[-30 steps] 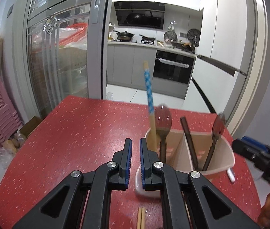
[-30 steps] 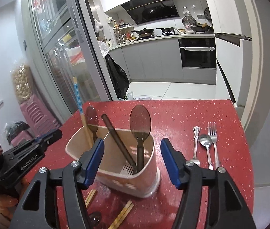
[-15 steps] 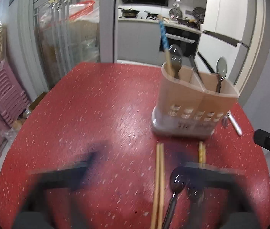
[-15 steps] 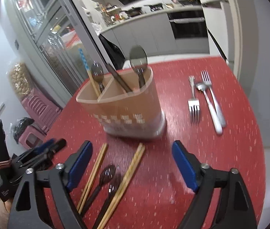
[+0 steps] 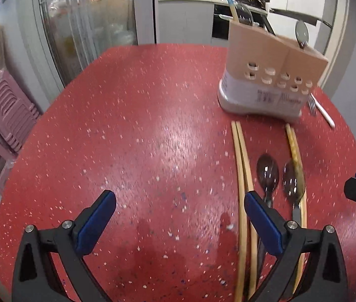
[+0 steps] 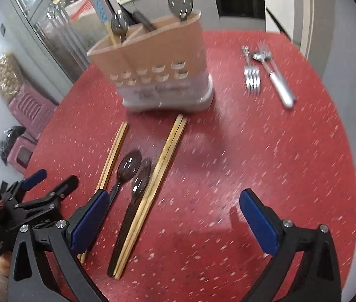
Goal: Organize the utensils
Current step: 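Open both grippers and move back toward the remaining utensils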
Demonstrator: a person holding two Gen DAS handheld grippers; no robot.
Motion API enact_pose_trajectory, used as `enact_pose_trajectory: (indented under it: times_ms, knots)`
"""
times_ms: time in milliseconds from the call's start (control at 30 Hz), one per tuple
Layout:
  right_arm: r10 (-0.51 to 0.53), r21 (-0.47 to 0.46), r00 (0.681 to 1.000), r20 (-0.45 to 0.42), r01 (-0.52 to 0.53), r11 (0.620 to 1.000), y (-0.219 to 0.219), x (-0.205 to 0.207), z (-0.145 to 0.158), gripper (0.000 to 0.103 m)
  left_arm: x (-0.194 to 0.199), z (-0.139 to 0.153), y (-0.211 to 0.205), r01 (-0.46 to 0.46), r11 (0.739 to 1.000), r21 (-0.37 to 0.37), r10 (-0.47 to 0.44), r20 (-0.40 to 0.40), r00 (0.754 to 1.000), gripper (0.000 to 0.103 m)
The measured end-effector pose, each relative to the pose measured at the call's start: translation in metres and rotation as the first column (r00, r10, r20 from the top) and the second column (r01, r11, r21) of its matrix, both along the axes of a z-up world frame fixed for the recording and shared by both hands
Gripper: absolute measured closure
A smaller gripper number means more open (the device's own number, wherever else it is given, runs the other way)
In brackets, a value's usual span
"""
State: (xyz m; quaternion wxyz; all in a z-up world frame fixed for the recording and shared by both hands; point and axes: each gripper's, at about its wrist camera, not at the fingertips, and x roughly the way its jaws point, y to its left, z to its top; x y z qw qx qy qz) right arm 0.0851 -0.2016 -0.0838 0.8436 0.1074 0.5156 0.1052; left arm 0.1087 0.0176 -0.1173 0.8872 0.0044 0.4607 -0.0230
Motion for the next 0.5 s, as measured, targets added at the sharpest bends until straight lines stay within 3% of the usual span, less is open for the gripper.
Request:
enact_pose_trajectory:
  times_ms: [233,500]
  knots:
    - [-0.021,-0.090,0.999,-0.037,0.018,0.996,0.011,-0.005,-0.017,0.003,-0.007,-0.018,-0.003,0.018,0.999,0.027,-0.017,-0.031,0.999,0.000]
    - [-0.022,-0.194,0.997,-0.067,0.008,0.981,0.023,-0.005,-0.033,0.007,-0.005,-0.019,0.001,0.018,1.000,0.013,-0.018,-0.053,0.998,0.000]
